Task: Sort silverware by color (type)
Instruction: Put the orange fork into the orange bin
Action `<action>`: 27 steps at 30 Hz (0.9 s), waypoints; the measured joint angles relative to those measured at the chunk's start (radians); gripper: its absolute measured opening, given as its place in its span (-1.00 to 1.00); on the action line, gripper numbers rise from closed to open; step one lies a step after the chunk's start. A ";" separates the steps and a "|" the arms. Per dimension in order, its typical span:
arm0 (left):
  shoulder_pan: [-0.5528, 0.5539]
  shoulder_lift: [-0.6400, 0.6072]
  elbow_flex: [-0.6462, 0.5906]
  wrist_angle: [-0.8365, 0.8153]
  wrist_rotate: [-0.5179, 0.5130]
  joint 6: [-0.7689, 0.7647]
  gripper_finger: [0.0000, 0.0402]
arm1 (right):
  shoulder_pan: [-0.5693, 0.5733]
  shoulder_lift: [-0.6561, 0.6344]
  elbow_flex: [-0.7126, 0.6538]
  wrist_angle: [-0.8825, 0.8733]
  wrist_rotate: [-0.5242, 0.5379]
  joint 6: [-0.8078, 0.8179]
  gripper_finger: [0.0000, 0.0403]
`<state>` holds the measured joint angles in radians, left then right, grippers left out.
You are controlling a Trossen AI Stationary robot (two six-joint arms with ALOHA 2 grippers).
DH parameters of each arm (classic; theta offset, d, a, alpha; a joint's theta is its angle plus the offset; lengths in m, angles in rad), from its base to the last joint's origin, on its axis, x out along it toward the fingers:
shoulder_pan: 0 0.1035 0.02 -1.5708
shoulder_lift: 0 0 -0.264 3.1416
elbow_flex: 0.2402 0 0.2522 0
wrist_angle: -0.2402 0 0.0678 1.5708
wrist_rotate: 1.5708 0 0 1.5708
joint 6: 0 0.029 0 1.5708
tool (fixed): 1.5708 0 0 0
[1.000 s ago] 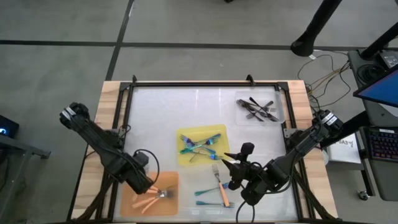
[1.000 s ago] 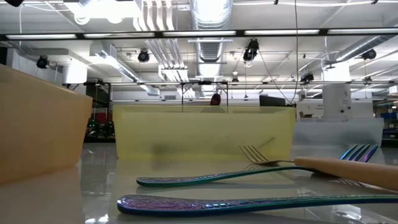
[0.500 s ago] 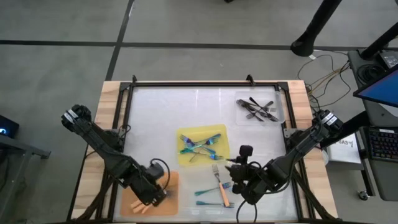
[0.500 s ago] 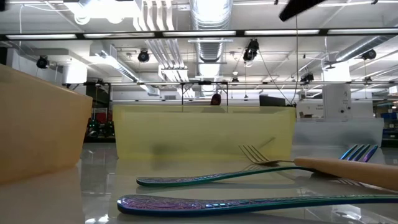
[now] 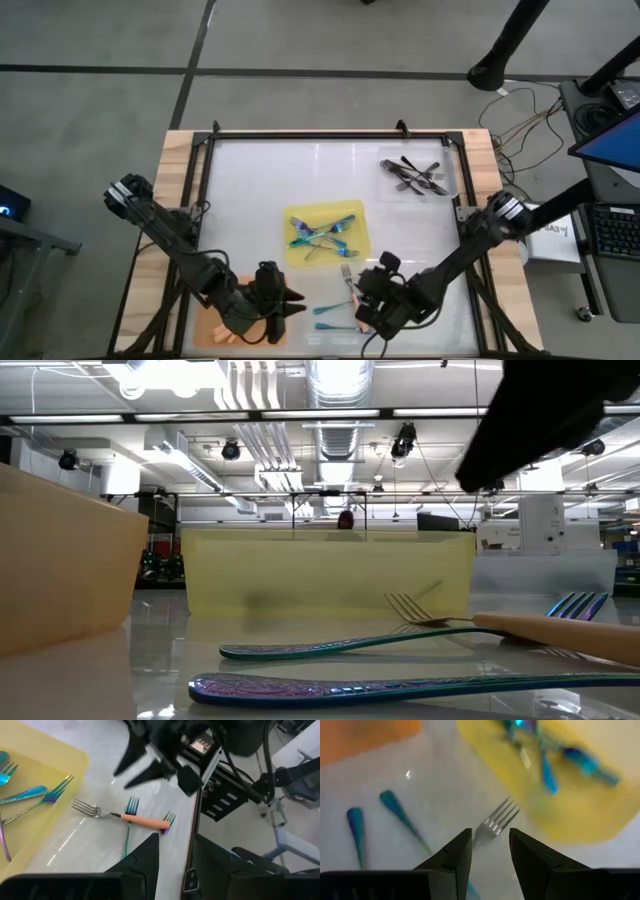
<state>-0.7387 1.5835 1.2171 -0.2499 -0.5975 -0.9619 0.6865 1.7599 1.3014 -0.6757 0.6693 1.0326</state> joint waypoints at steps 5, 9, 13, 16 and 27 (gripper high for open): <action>-0.006 0.001 0.000 0.007 -0.005 0.011 -0.52 | 0.001 0.044 0.012 0.005 -0.077 0.156 -0.39; -0.016 0.001 0.000 0.008 -0.004 0.040 -0.52 | 0.002 0.086 0.038 0.008 -0.076 0.259 -0.39; -0.019 0.001 0.000 0.017 -0.003 0.084 -0.52 | 0.002 0.141 0.070 0.005 -0.091 0.277 -0.39; -0.020 0.001 0.000 0.019 -0.003 0.114 -0.52 | -0.010 0.172 0.089 0.000 -0.132 0.270 -0.39; -0.020 -0.004 0.000 0.025 -0.004 0.172 -0.52 | -0.075 0.214 0.098 -0.015 -0.207 0.241 -0.39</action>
<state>-0.7586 1.5797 1.2171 -0.2249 -0.6014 -0.7895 0.6114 1.9738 1.3992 -0.6908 0.4619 1.2740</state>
